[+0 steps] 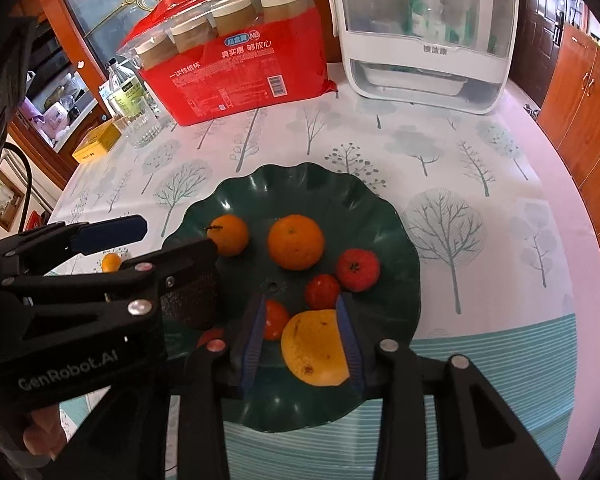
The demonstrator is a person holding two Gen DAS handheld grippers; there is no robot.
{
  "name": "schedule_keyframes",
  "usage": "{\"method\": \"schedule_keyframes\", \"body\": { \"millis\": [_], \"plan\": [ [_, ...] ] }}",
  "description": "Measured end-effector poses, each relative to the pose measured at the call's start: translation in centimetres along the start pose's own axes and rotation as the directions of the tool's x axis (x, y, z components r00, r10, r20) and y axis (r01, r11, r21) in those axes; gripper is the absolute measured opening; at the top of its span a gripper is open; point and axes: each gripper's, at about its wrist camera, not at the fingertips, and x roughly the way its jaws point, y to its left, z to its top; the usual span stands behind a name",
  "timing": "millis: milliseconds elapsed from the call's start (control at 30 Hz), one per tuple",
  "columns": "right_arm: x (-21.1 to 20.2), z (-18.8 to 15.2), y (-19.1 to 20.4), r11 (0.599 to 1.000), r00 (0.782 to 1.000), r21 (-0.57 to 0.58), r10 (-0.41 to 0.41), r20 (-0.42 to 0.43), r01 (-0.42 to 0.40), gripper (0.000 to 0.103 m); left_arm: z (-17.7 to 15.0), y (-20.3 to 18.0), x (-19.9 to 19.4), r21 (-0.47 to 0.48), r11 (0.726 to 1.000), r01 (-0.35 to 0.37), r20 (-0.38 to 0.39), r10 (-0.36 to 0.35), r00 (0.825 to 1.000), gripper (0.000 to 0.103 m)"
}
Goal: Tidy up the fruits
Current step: 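Carry both cherry tomatoes in the two tools onto the green plate, then open both tools to release the cherry tomatoes on the green plate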
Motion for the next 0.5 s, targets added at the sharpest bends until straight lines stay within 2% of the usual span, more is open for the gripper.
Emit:
{"method": "schedule_keyframes", "body": {
  "millis": [500],
  "plan": [
    [-1.6,-1.1,0.6,1.000,1.000,0.001,-0.007,0.013,0.007,0.037,-1.6,0.0,-2.2,0.001,1.000,0.004,0.015,-0.004,1.000,0.073]
  ]
}}
